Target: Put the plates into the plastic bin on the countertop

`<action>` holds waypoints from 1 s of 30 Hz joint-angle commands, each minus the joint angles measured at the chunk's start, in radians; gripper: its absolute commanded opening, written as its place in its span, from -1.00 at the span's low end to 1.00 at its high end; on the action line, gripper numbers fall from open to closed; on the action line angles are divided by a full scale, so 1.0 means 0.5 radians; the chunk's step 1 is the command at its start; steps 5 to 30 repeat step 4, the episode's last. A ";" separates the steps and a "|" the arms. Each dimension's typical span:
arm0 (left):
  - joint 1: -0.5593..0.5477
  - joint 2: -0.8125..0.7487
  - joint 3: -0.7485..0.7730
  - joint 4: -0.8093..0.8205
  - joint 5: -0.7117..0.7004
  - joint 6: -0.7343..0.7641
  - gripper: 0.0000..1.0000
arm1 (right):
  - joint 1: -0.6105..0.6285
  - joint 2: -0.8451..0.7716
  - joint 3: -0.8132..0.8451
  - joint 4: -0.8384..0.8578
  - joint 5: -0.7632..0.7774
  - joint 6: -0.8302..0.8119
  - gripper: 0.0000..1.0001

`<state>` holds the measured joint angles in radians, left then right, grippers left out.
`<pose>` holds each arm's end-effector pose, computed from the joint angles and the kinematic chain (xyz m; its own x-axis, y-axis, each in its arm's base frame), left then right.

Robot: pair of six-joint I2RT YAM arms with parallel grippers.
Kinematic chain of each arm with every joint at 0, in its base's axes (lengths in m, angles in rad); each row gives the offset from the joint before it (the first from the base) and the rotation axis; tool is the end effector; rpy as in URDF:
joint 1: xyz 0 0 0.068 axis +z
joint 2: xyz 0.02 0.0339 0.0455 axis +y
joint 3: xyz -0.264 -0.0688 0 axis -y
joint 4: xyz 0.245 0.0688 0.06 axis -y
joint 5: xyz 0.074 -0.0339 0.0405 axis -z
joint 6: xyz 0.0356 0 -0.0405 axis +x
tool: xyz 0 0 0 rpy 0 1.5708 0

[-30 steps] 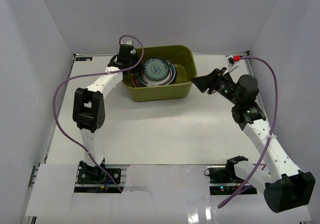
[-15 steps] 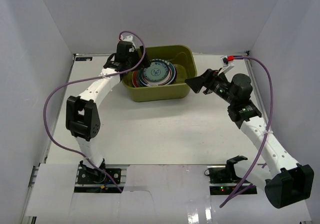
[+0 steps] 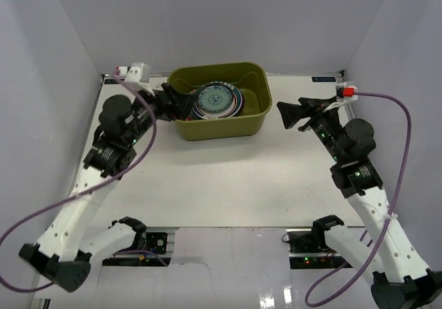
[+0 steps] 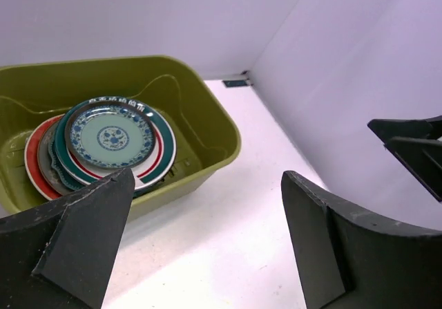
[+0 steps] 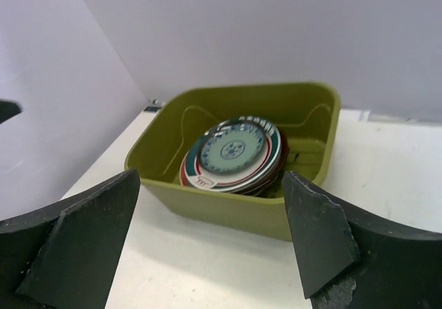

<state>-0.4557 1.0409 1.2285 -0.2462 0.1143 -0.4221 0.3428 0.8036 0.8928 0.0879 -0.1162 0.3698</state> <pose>0.2005 -0.1028 0.4395 -0.2690 -0.3214 -0.9079 0.4706 0.7786 -0.4151 0.1710 0.0654 0.4044 -0.0048 0.3795 -0.9252 -0.4715 0.8151 0.3367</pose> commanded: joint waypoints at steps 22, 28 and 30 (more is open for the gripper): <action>0.003 -0.364 -0.414 0.081 0.069 -0.137 0.96 | 0.005 -0.144 -0.172 0.110 0.220 -0.120 0.80; 0.003 -0.364 -0.414 0.081 0.069 -0.137 0.96 | 0.005 -0.144 -0.172 0.110 0.220 -0.120 0.80; 0.003 -0.364 -0.414 0.081 0.069 -0.137 0.96 | 0.005 -0.144 -0.172 0.110 0.220 -0.120 0.80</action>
